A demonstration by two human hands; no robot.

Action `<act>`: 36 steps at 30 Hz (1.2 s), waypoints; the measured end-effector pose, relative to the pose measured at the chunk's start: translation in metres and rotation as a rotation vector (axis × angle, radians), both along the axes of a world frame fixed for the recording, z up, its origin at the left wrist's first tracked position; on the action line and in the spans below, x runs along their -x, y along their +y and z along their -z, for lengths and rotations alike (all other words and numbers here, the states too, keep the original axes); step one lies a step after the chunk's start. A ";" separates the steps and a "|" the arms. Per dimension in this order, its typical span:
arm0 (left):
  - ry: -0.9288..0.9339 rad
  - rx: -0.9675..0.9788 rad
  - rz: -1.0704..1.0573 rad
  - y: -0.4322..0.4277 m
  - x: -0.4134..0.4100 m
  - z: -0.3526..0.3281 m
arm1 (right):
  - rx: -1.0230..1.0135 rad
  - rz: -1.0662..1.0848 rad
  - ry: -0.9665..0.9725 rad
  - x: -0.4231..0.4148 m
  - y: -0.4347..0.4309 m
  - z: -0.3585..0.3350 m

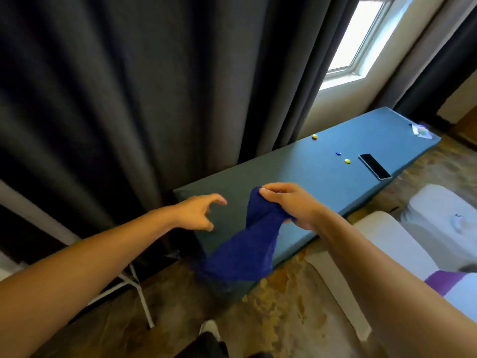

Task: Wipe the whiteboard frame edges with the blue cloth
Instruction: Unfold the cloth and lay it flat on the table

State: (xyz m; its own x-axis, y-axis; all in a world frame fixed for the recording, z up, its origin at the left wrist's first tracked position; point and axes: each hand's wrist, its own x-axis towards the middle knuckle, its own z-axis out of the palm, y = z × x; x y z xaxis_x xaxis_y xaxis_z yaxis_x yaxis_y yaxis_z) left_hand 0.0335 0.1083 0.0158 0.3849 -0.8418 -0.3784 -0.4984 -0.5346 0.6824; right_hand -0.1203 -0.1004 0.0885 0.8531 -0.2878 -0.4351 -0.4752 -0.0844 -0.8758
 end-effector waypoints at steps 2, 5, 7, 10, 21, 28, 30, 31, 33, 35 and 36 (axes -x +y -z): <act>0.260 0.220 -0.049 -0.030 0.011 -0.010 | -0.003 -0.250 0.028 -0.023 -0.005 -0.008; 0.291 0.209 -0.048 -0.056 0.006 -0.017 | -0.001 -0.444 0.038 -0.057 -0.030 -0.022; 0.312 0.183 -0.155 -0.060 -0.008 -0.020 | 0.035 -0.507 0.036 -0.082 -0.057 -0.030; 0.054 0.142 -0.291 -0.058 -0.027 -0.033 | 0.192 -0.587 0.013 -0.116 -0.100 -0.040; -0.681 -0.139 -0.620 -0.056 0.000 -0.073 | 0.504 -0.783 -0.539 -0.161 -0.198 -0.019; -0.296 -0.631 -0.517 -0.096 0.116 0.090 | 0.876 -1.153 -0.132 -0.074 -0.200 0.165; -0.145 -0.720 -0.454 -0.106 0.139 0.119 | 0.915 -1.196 0.005 -0.047 -0.203 0.202; -0.101 -0.745 -0.422 -0.109 0.146 0.126 | 0.911 -1.207 0.054 -0.039 -0.205 0.212; -0.032 -0.742 -0.382 -0.110 0.149 0.124 | 0.887 -1.264 0.108 -0.034 -0.209 0.220; 0.075 -0.773 -0.330 -0.108 0.149 0.119 | 0.854 -1.399 0.237 -0.041 -0.207 0.212; 0.141 -0.797 -0.300 -0.105 0.146 0.112 | 0.849 -1.517 0.285 -0.048 -0.204 0.205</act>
State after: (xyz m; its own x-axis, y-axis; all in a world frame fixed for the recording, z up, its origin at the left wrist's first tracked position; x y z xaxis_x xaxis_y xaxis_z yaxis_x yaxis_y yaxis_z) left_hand -0.1129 0.0032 -0.0960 0.4532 -0.1748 -0.8741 -0.1983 -0.9758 0.0923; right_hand -0.0721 -0.3046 -0.1170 0.4897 0.4097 -0.7697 0.3315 -0.9039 -0.2702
